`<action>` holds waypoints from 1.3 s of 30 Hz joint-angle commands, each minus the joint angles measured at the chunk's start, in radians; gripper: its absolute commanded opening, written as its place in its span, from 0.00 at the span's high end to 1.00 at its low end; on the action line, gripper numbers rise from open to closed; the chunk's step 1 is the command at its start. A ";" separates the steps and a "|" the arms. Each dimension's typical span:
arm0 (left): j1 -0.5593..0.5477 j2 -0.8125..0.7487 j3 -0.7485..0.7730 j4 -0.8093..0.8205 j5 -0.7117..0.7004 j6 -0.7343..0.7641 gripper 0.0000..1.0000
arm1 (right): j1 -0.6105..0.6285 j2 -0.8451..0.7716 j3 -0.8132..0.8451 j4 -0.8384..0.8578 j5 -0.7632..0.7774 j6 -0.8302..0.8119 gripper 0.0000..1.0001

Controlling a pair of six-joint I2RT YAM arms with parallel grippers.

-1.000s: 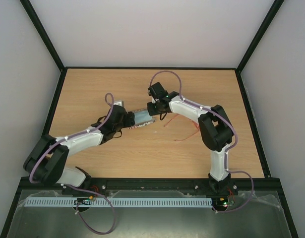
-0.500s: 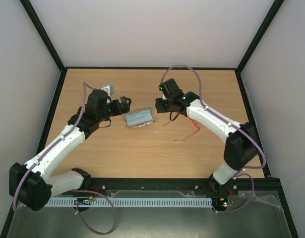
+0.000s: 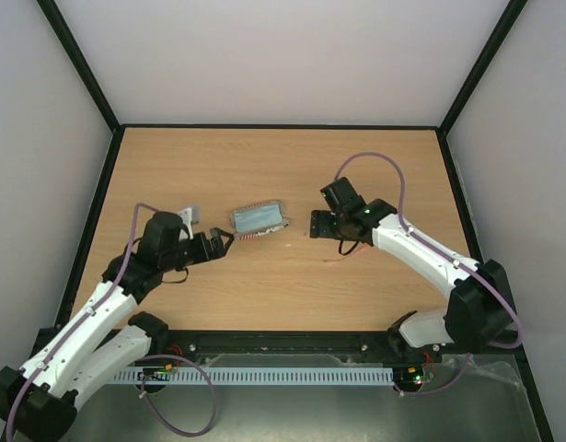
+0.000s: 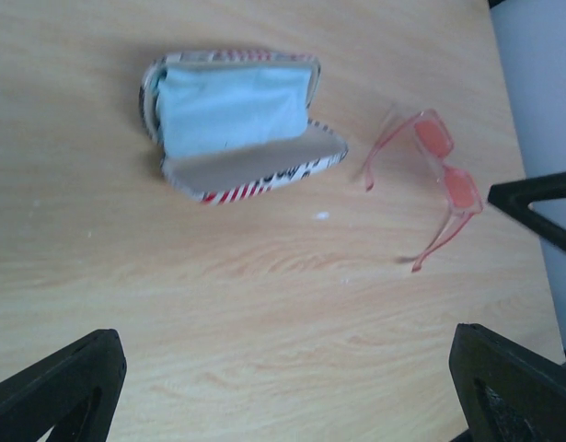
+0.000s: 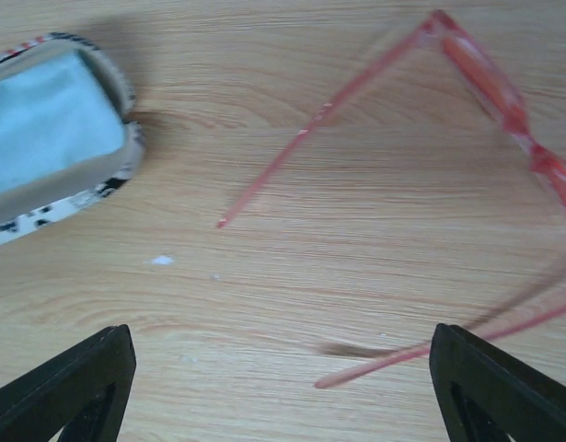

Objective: Organize the sunglasses
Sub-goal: Pick up the sunglasses from the center of the board.

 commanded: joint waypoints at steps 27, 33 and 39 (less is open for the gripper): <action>-0.025 -0.006 -0.129 0.063 0.161 -0.007 0.01 | -0.246 0.051 -0.381 0.225 0.018 0.245 0.30; -0.025 0.037 -0.127 0.092 0.176 0.000 0.01 | -0.246 0.032 -0.434 0.241 -0.004 0.258 0.36; -0.026 0.084 -0.117 0.113 0.188 0.017 0.01 | -0.246 0.044 -0.438 0.241 -0.005 0.266 0.58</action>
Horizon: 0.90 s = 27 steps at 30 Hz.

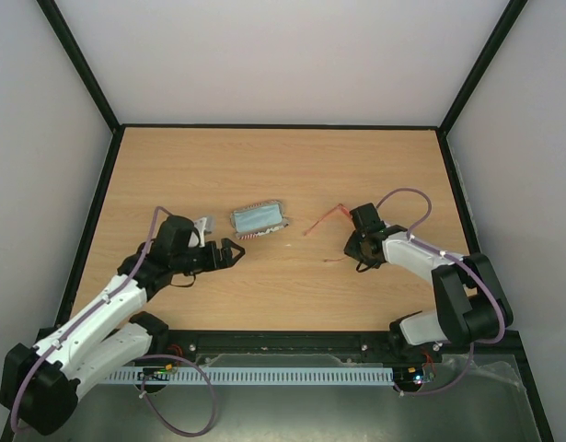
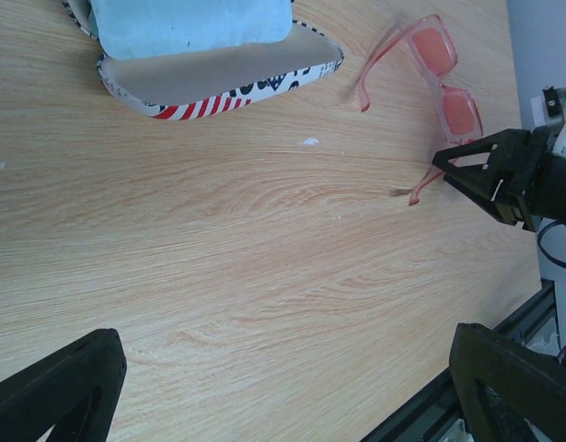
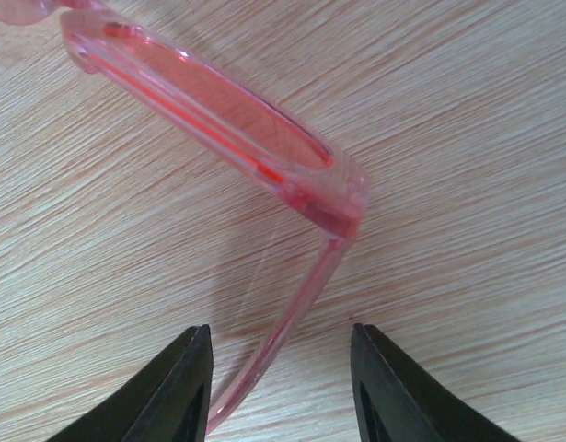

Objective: Organize the sunglasses
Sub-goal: Pick up the sunglasses from the center of the board.

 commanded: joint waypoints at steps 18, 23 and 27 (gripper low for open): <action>-0.011 -0.016 0.055 0.007 0.048 0.035 0.01 | 0.002 -0.096 0.100 -0.189 0.083 -0.092 0.99; -0.028 0.013 0.094 0.032 0.066 0.020 0.01 | 0.003 -0.142 0.115 -0.198 0.065 -0.112 0.99; -0.079 0.040 0.113 0.055 0.070 0.008 0.01 | 0.002 -0.209 0.116 -0.193 0.029 -0.123 0.99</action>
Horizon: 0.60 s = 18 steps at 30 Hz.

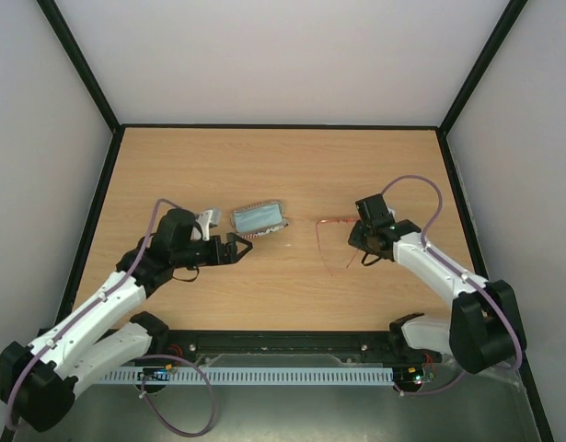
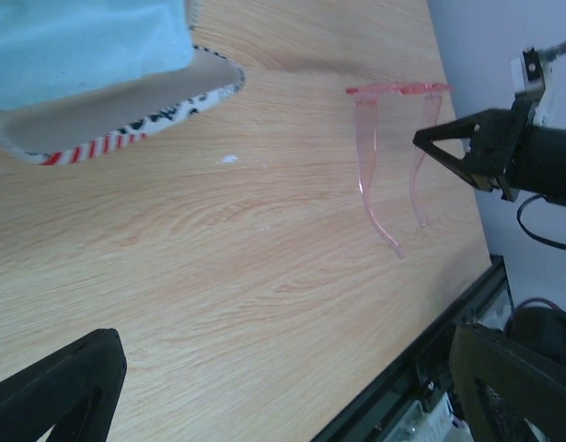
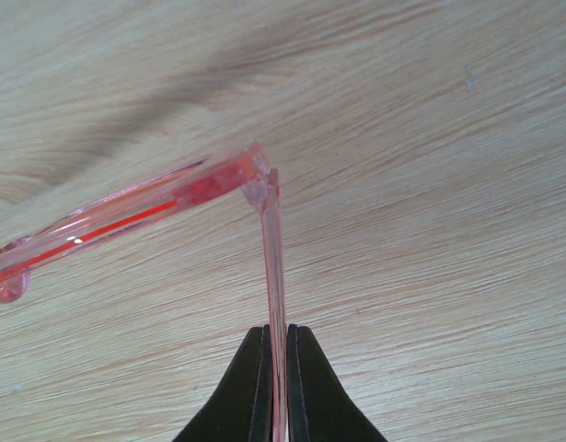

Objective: Organize the sunglasses
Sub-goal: Pick up the sunglasses from the center of the board, then fold the sunglasses.

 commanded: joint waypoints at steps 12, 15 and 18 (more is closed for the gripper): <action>-0.436 -0.029 0.002 0.172 -0.209 -0.314 0.05 | 0.002 -0.233 -0.002 -0.006 -0.225 0.033 0.99; -0.530 -0.013 -0.014 0.230 -0.283 -0.362 0.19 | 0.003 -0.251 -0.022 0.037 -0.315 0.062 0.99; -0.573 0.050 0.007 0.257 -0.315 -0.381 0.35 | 0.002 -0.264 -0.034 0.054 -0.386 0.082 0.99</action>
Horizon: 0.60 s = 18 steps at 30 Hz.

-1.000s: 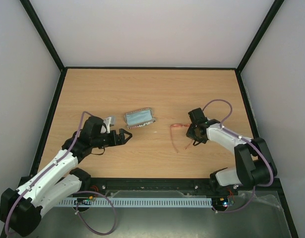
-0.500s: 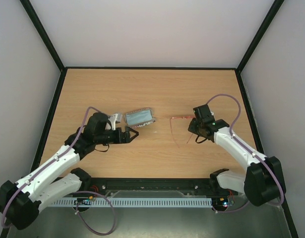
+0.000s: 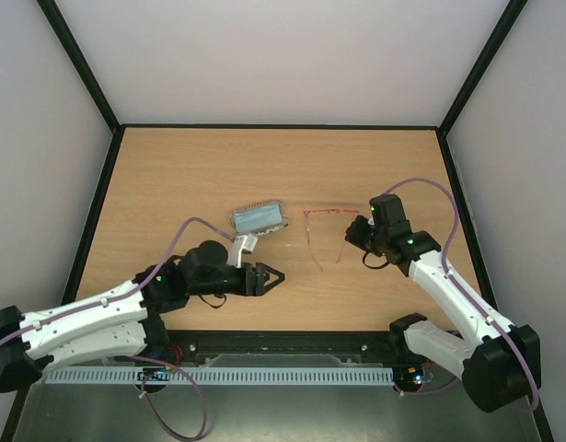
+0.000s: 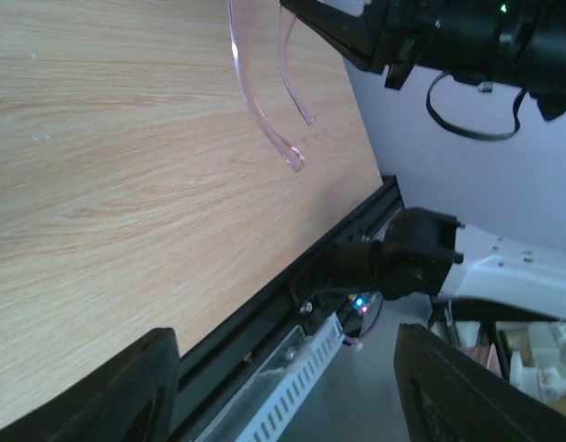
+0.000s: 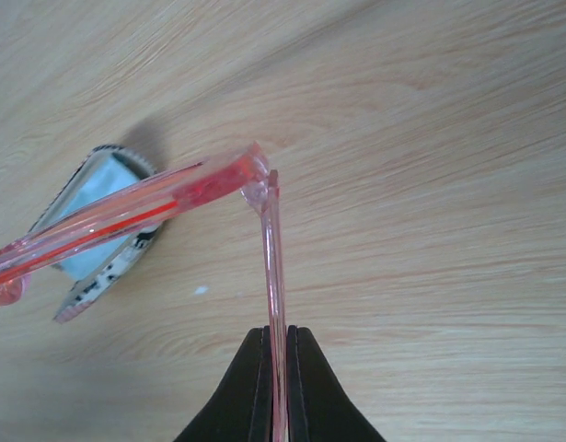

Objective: Organize the sunglasses
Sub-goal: Fold the sunglasses.

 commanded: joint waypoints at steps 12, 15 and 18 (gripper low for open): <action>-0.100 0.202 0.102 0.126 -0.195 -0.068 0.63 | 0.002 -0.130 -0.115 0.019 -0.197 0.034 0.99; -0.100 0.198 0.103 0.130 -0.211 -0.064 0.63 | 0.002 -0.139 -0.129 0.023 -0.219 0.040 0.99; -0.100 0.250 0.121 0.152 -0.197 -0.041 0.66 | 0.002 -0.150 -0.143 0.035 -0.226 0.044 0.99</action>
